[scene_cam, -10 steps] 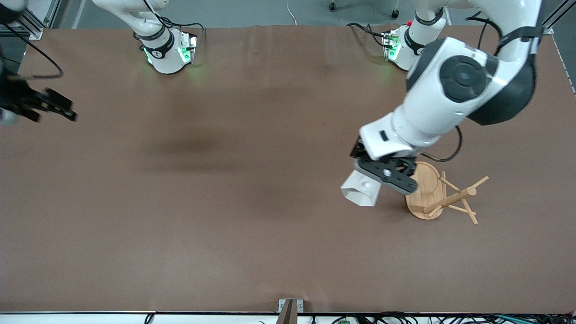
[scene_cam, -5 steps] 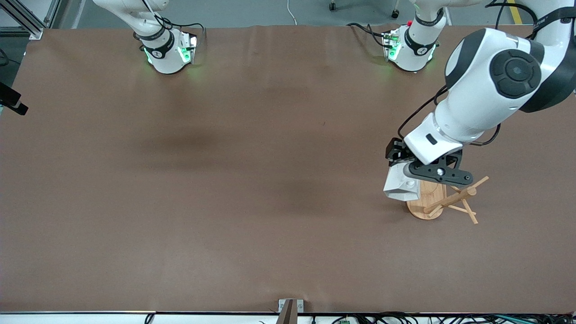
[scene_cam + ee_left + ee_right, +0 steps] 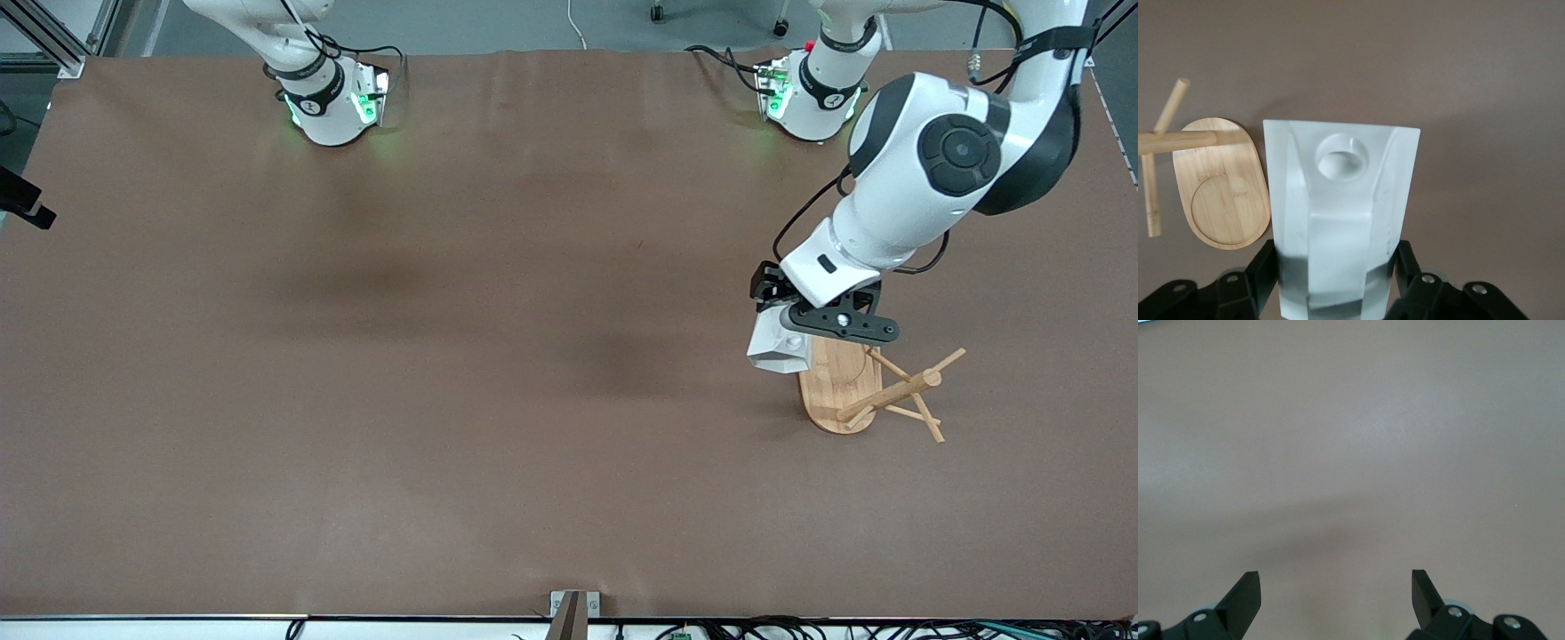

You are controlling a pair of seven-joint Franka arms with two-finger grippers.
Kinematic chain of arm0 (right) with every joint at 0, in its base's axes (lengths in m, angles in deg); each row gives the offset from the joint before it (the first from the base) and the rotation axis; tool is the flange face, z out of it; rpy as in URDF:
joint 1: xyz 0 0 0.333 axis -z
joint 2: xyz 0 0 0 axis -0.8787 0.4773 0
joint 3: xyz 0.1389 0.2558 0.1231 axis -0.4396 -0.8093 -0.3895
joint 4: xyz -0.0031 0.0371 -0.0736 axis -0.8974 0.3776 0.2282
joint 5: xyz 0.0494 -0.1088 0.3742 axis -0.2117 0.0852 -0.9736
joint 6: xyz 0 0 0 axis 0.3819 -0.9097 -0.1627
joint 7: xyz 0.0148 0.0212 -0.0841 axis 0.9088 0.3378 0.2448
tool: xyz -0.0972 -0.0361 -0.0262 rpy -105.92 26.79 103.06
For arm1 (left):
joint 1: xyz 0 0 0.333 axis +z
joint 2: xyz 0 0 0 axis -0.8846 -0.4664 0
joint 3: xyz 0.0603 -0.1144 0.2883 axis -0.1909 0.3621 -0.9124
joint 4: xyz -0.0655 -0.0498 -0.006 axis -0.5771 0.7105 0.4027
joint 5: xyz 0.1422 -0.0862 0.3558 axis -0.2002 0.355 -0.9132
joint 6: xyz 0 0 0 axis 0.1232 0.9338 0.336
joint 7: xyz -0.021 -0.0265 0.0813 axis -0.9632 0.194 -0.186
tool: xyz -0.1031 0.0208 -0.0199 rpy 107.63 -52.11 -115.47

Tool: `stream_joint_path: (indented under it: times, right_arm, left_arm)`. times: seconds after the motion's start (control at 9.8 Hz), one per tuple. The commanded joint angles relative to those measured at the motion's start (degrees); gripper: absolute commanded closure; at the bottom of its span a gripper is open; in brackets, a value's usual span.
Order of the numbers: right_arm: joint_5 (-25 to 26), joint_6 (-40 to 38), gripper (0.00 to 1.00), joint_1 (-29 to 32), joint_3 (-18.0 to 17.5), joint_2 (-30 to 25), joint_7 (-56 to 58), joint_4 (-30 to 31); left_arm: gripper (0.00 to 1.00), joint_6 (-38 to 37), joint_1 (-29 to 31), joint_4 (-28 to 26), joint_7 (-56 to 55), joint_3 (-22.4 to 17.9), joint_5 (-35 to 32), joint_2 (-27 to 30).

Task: Hang cup on rack
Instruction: 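Lower the cup with the left gripper onto a rack peg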

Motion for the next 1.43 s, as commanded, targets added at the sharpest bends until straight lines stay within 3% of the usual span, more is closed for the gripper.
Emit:
stream_joint_path:
  times: [0.0,0.2,0.61,1.33]
  right_arm:
    - [-0.1,-0.6,0.0,0.4,0.0,1.8,-0.2,-2.1]
    - [-0.4,-0.6,0.0,0.5,0.0,2.7,-0.1,-4.2]
    - [-0.8,-0.8,0.0,0.6,0.1,2.8,1.3,-4.1]
    - [-0.1,-0.9,0.0,-0.1,0.0,2.8,-2.0,-4.2]
  left_arm:
    - [0.99,1.6,1.3,-4.7,6.8,-1.6,1.0,2.6]
    - [0.99,1.8,1.8,-4.6,15.1,-3.6,1.3,1.8]
    - [0.99,5.0,1.9,-4.6,26.8,-6.5,8.5,-0.2]
    - [0.99,5.8,3.5,-6.0,30.5,-7.9,9.9,-0.8]
